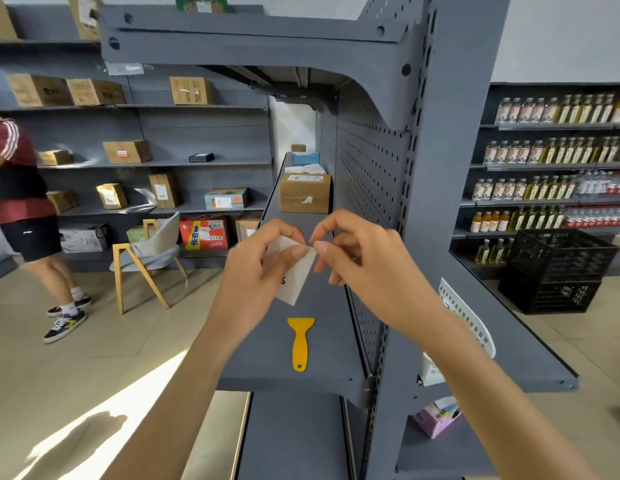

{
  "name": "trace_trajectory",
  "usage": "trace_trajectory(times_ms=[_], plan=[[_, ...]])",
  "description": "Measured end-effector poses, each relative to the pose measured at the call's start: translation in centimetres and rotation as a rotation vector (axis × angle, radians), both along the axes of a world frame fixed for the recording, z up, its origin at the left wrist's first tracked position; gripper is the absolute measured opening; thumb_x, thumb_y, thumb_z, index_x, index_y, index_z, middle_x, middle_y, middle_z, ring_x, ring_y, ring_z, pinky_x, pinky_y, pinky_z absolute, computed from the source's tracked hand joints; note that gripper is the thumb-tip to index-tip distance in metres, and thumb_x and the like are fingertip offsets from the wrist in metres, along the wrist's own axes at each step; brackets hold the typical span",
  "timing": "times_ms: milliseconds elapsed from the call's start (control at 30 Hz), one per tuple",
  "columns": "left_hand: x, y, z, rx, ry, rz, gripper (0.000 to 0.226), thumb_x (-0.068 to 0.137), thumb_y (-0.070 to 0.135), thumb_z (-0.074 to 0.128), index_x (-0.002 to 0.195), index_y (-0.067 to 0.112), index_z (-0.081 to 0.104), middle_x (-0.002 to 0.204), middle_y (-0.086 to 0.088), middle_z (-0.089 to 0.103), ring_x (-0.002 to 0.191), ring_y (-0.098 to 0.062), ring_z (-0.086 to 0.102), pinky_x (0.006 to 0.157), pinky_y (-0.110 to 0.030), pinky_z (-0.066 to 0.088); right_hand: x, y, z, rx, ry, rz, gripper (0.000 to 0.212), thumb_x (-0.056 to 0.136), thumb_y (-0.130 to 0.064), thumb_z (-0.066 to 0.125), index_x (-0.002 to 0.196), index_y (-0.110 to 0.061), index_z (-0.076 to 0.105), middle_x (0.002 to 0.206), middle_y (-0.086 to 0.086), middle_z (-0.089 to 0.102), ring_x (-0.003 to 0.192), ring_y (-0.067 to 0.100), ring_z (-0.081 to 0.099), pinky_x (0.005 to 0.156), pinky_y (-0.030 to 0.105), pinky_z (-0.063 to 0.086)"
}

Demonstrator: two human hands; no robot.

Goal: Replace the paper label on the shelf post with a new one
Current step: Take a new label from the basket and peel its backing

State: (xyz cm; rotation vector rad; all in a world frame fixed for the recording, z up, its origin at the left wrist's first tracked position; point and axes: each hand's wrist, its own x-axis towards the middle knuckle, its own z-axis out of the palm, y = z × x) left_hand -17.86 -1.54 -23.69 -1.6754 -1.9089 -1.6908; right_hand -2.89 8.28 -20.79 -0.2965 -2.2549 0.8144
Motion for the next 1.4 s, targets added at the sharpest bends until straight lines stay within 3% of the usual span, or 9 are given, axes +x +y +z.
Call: trace_trajectory(times_ms=[133, 333, 467, 633, 800, 967, 1133, 1267, 1400], plan=[[1.8, -0.4, 1.7, 0.016, 0.04, 0.049, 0.004, 0.093, 0.033, 0.059, 0.092, 0.03, 0.062, 0.089, 0.017, 0.063, 0.078, -0.006, 0.055, 0.065, -0.018, 0.038, 1.3, 0.3, 1.5, 0.063, 0.01, -0.025, 0.008, 0.1, -0.024, 0.056, 0.092, -0.024, 0.058, 0.066, -0.002, 0.069, 0.052, 0.004, 0.058, 0.055, 0.012, 0.046], [4.8, 0.0, 2.6, 0.012, 0.062, 0.072, 0.005, 0.093, 0.032, 0.058, 0.094, 0.03, 0.062, 0.094, 0.017, 0.063, 0.081, -0.002, 0.055, 0.066, -0.014, 0.037, 3.6, 1.6, 1.8, 0.112, -0.029, -0.039, 0.014, 0.098, -0.031, 0.057, 0.086, -0.026, 0.062, 0.05, -0.003, 0.048, 0.047, 0.009, 0.041, 0.053, 0.028, 0.038], [6.8, 0.4, 3.0, 0.019, 0.061, 0.076, 0.01, 0.092, 0.033, 0.057, 0.095, 0.026, 0.063, 0.093, 0.017, 0.063, 0.079, -0.002, 0.055, 0.067, -0.02, 0.036, 5.4, 2.5, 2.3, 0.112, -0.027, -0.004, 0.015, 0.098, -0.027, 0.056, 0.084, -0.025, 0.062, 0.054, 0.006, 0.053, 0.05, 0.019, 0.043, 0.054, 0.036, 0.043], [9.0, 1.3, 3.3, 0.021, 0.061, 0.076, 0.008, 0.094, 0.031, 0.059, 0.094, 0.025, 0.063, 0.087, 0.017, 0.062, 0.07, 0.003, 0.053, 0.061, -0.013, 0.038, 7.5, 3.3, 2.7, 0.111, -0.028, 0.061, 0.015, 0.098, -0.023, 0.055, 0.085, -0.023, 0.062, 0.055, 0.01, 0.054, 0.054, 0.029, 0.049, 0.055, 0.039, 0.045], [11.4, 2.4, 3.4, 0.022, 0.039, 0.069, 0.006, 0.094, 0.028, 0.06, 0.094, 0.024, 0.064, 0.085, 0.018, 0.062, 0.07, 0.003, 0.055, 0.06, -0.01, 0.04, 9.9, 4.5, 2.7, 0.096, -0.032, 0.072, 0.02, 0.101, -0.026, 0.051, 0.085, -0.024, 0.063, 0.056, 0.004, 0.059, 0.046, 0.007, 0.043, 0.053, 0.034, 0.04], [13.7, 3.8, 3.4, 0.025, 0.027, 0.082, 0.005, 0.094, 0.026, 0.061, 0.091, 0.024, 0.064, 0.082, 0.018, 0.062, 0.067, 0.001, 0.055, 0.057, -0.009, 0.039, 11.7, 5.7, 2.5, 0.11, -0.021, 0.05, 0.018, 0.099, -0.027, 0.052, 0.082, -0.026, 0.06, 0.057, 0.006, 0.056, 0.056, 0.03, 0.049, 0.058, 0.047, 0.049], [15.3, 5.0, 3.1, 0.01, 0.012, 0.084, 0.006, 0.094, 0.032, 0.06, 0.091, 0.028, 0.063, 0.085, 0.014, 0.063, 0.07, -0.004, 0.056, 0.057, -0.011, 0.04, 13.5, 7.1, 2.1, 0.114, -0.043, 0.041, 0.017, 0.099, -0.027, 0.051, 0.084, -0.026, 0.057, 0.056, 0.001, 0.056, 0.047, 0.011, 0.044, 0.055, 0.036, 0.042], [16.6, 5.9, 2.7, 0.013, -0.007, 0.06, 0.007, 0.094, 0.031, 0.061, 0.091, 0.025, 0.064, 0.087, 0.013, 0.064, 0.074, -0.008, 0.058, 0.06, -0.011, 0.041, 14.8, 7.7, 1.8, 0.114, -0.056, 0.059, 0.018, 0.1, -0.025, 0.05, 0.083, -0.025, 0.056, 0.059, 0.007, 0.057, 0.049, 0.017, 0.043, 0.054, 0.037, 0.041], [18.0, 6.7, 2.2, 0.005, -0.03, 0.052, 0.005, 0.094, 0.028, 0.062, 0.091, 0.024, 0.064, 0.084, 0.012, 0.063, 0.068, -0.005, 0.056, 0.057, -0.011, 0.04, 16.2, 8.4, 1.5, 0.066, -0.078, 0.099, 0.02, 0.101, -0.022, 0.049, 0.082, -0.024, 0.054, 0.053, -0.003, 0.053, 0.047, 0.009, 0.04, 0.053, 0.033, 0.039]])
